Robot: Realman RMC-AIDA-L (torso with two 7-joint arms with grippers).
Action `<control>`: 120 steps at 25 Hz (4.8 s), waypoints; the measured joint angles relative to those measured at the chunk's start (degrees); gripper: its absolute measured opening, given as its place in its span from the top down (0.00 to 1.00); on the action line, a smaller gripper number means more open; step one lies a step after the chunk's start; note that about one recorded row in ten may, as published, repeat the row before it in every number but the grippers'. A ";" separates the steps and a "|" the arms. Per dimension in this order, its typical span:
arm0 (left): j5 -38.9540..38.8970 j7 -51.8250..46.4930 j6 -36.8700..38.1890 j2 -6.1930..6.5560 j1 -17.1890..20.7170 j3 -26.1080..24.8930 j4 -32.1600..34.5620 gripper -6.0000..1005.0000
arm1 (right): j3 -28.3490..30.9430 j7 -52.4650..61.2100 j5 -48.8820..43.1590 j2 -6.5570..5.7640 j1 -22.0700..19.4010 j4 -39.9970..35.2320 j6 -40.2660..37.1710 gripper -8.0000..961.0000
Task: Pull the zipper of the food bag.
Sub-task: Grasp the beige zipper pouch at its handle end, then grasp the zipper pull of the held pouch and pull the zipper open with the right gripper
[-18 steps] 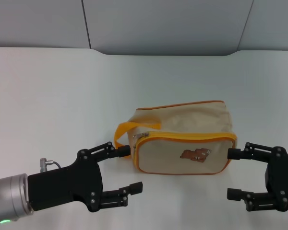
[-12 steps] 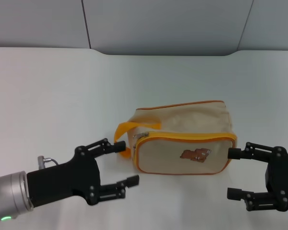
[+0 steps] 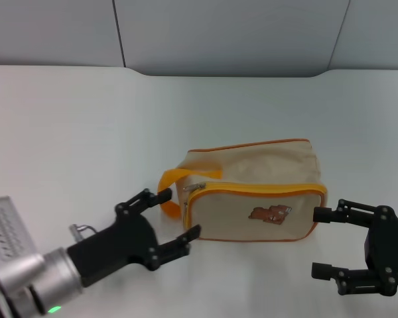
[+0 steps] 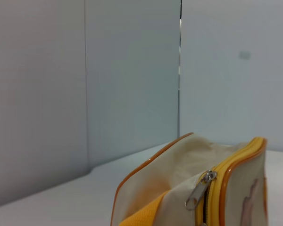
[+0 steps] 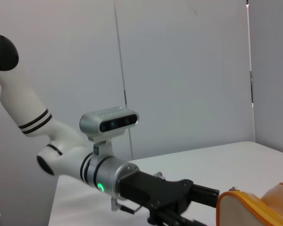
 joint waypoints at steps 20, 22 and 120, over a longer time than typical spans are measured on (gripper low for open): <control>-0.79 16.01 -7.28 -0.01 -3.86 -8.49 -11.94 0.62 | 0.36 -0.51 0.26 0.27 0.00 0.28 0.37 0.14; -0.47 16.11 -7.07 -0.01 -3.88 -8.59 -11.95 0.66 | 0.37 -0.76 0.29 0.38 0.00 0.30 0.48 0.14; 0.87 19.28 8.36 -0.01 -10.93 -9.20 2.16 0.95 | 15.24 -101.07 27.00 2.37 1.76 55.83 22.50 0.99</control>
